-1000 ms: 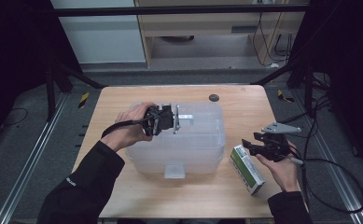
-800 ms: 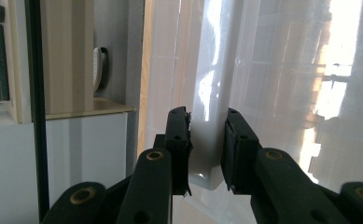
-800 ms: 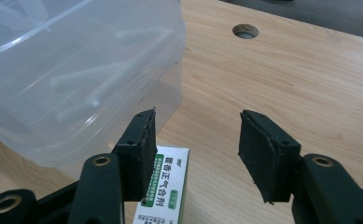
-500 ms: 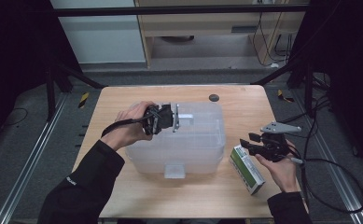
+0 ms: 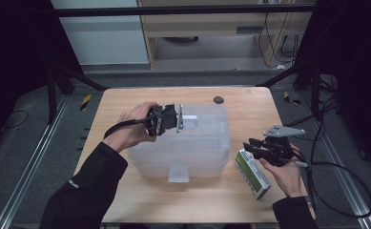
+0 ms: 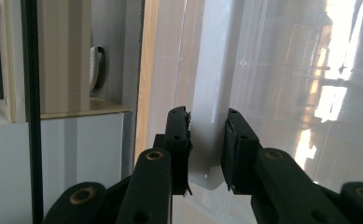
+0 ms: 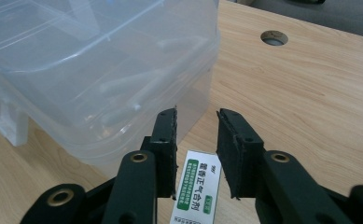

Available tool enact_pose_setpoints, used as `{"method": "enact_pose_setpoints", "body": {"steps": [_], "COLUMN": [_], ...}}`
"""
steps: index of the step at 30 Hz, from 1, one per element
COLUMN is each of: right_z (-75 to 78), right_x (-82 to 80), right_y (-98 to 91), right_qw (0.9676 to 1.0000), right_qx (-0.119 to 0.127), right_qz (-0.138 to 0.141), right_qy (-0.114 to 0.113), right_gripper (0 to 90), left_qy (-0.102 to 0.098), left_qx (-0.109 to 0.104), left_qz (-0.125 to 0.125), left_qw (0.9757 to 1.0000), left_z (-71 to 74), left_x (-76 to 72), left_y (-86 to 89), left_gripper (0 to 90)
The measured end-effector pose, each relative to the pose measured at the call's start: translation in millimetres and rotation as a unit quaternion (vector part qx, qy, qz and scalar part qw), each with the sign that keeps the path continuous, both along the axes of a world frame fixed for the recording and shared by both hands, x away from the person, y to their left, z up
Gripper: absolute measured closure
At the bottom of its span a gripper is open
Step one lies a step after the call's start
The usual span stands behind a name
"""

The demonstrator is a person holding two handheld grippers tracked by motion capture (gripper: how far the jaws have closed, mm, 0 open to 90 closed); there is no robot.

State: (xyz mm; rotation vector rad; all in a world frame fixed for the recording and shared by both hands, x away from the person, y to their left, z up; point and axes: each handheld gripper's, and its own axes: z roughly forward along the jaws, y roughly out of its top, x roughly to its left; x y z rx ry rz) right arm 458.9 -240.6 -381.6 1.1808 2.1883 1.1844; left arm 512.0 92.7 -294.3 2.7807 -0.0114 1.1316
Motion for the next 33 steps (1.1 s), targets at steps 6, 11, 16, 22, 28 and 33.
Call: {"method": "enact_pose_setpoints", "body": {"steps": [6,11,16,22,28,33], "right_z": [0.5,0.4,-0.1,0.3,1.5,-0.5], "right_x": [-0.7,-1.4,-1.5,-2.3,-3.5,-2.8], "right_y": [2.3,3.6,5.3,8.0,13.6,16.7], "right_qw": [0.9999,0.9997,0.9994,0.9990,0.9975,0.9967], "right_qx": [0.005,0.009,0.008,0.014,0.026,0.025], "right_qz": [0.011,0.017,0.027,0.037,0.057,0.066], "right_qy": [0.005,0.012,0.018,0.021,0.034,0.040], "right_gripper": [74.6,79.6,83.2,88.9,90.0,90.0], "left_qy": [-0.006,-0.008,-0.011,-0.013,-0.016,-0.021], "left_qx": [0.003,-0.004,-0.013,-0.014,-0.019,-0.025], "left_qz": [0.003,0.005,0.004,0.008,0.012,0.016], "left_qw": [1.0000,0.9999,0.9998,0.9998,0.9996,0.9993], "left_z": [2.7,4.2,4.5,7.1,9.1,10.5], "left_x": [1.8,3.9,5.9,8.7,11.9,15.3], "left_y": [-0.5,0.5,1.0,1.0,1.5,1.7], "left_gripper": [73.5,73.2,73.0,72.8,72.5,72.3]}}
